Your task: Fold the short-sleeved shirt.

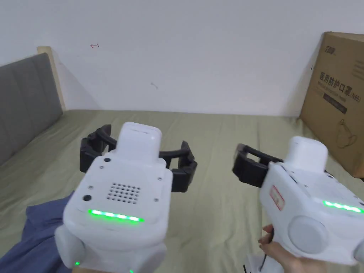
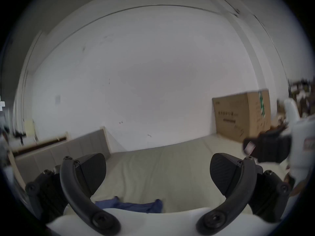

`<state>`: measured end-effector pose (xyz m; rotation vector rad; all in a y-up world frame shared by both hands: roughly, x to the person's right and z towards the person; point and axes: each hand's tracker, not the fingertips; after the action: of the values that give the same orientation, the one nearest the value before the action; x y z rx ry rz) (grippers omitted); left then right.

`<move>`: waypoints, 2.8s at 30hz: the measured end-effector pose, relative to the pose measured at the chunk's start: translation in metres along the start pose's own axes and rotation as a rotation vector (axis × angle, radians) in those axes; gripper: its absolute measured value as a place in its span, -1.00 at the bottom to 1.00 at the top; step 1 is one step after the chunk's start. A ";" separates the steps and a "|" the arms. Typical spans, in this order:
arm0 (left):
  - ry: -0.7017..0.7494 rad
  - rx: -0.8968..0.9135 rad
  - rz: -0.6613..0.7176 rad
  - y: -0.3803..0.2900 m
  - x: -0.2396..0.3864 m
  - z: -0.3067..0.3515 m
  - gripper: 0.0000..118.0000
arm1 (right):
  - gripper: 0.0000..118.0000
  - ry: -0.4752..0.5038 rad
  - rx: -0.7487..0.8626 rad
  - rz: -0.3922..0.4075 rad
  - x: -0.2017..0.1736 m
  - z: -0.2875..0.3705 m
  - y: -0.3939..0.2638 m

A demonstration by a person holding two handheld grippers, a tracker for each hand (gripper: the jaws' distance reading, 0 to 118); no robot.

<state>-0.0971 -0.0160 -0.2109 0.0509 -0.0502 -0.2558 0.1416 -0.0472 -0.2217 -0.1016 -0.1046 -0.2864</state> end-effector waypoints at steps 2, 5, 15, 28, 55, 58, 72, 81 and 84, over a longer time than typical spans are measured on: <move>0.032 -0.004 0.032 -0.007 0.000 -0.001 1.00 | 1.00 -0.068 0.037 0.145 0.000 0.005 -0.004; -0.011 -0.045 0.120 -0.009 -0.007 -0.004 1.00 | 1.00 -0.090 0.007 0.294 -0.014 0.005 -0.001; 0.009 -0.123 0.179 -0.009 -0.021 -0.009 0.92 | 0.91 -0.092 0.058 0.364 -0.026 0.013 -0.003; -0.063 -0.186 0.195 -0.016 -0.018 -0.016 -1.00 | -1.00 -0.090 -0.049 0.326 -0.015 0.004 -0.007; 0.276 -0.452 0.322 -0.085 -0.181 0.016 -1.00 | -1.00 0.393 -0.230 0.383 -0.165 -0.033 -0.062; 0.224 -0.570 0.345 -0.130 -0.177 -0.021 -1.00 | -1.00 0.374 -0.280 0.371 -0.158 -0.043 -0.072; 0.080 -0.932 0.207 -0.261 -0.123 -0.115 0.95 | -1.00 0.260 -0.475 0.364 -0.130 -0.097 -0.119; -0.014 -1.094 0.298 -0.305 -0.113 -0.144 0.29 | -1.00 0.241 -0.522 0.374 -0.125 -0.103 -0.130; -0.013 -1.101 0.311 -0.298 -0.123 -0.147 -0.45 | -1.00 0.242 -0.535 0.341 -0.120 -0.105 -0.131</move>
<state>-0.2828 -0.2665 -0.3799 -1.0465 0.0750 0.0534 -0.0016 -0.1508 -0.3284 -0.6076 0.2319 0.0223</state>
